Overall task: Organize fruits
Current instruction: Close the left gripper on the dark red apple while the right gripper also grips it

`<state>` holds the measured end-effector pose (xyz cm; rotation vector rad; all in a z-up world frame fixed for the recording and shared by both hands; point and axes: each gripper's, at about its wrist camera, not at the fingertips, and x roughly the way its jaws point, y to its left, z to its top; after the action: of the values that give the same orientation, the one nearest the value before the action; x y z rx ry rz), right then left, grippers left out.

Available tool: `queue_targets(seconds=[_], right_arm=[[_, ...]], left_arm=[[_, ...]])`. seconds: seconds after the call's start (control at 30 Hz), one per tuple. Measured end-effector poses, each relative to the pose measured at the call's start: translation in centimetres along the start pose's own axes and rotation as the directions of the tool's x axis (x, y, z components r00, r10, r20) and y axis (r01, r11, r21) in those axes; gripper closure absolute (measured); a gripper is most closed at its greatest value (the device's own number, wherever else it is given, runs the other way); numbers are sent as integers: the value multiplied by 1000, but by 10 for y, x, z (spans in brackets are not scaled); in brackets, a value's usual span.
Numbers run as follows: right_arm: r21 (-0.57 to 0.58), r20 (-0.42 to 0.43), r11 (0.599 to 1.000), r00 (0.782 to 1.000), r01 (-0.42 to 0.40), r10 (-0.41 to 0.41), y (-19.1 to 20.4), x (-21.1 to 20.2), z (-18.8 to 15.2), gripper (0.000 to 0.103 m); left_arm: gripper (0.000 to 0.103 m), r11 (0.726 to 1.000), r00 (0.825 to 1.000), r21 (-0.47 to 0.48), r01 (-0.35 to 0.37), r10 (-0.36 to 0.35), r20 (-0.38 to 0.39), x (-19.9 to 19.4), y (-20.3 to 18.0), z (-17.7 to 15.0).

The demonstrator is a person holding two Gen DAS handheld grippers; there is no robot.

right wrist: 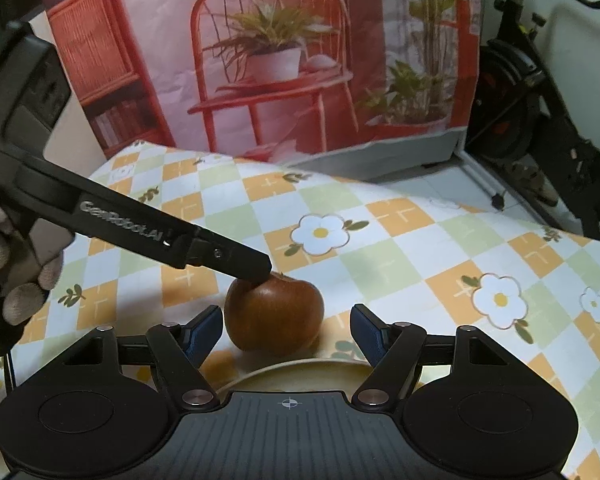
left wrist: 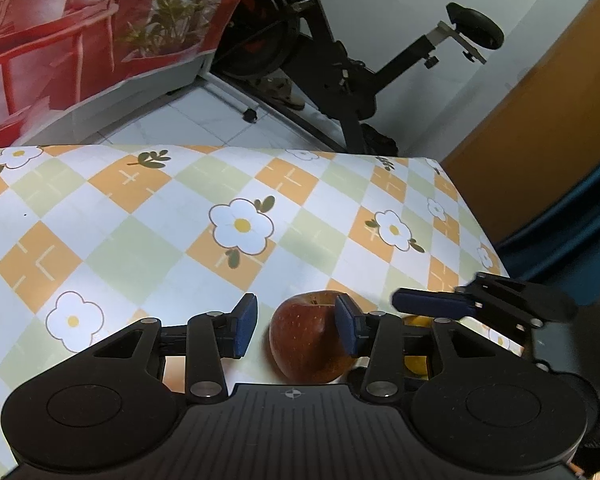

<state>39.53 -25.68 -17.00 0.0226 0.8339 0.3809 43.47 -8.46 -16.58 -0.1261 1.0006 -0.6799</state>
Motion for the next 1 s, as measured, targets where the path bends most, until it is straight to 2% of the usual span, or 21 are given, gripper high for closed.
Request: queue_targets(seconds=[0.1, 0.5, 1.0], right_arm=[[3, -36, 1000, 999, -9, 9, 0, 10, 1, 42], [58, -100, 997, 993, -58, 64, -5, 32, 8, 41], [69, -100, 996, 993, -57, 64, -8, 35, 7, 41]], left_arm=[[57, 1000, 1000, 4, 10, -10, -5, 1, -1, -1], [56, 998, 999, -39, 48, -49, -11, 1, 9, -2], [57, 984, 995, -147, 98, -102, -19, 7, 22, -2]])
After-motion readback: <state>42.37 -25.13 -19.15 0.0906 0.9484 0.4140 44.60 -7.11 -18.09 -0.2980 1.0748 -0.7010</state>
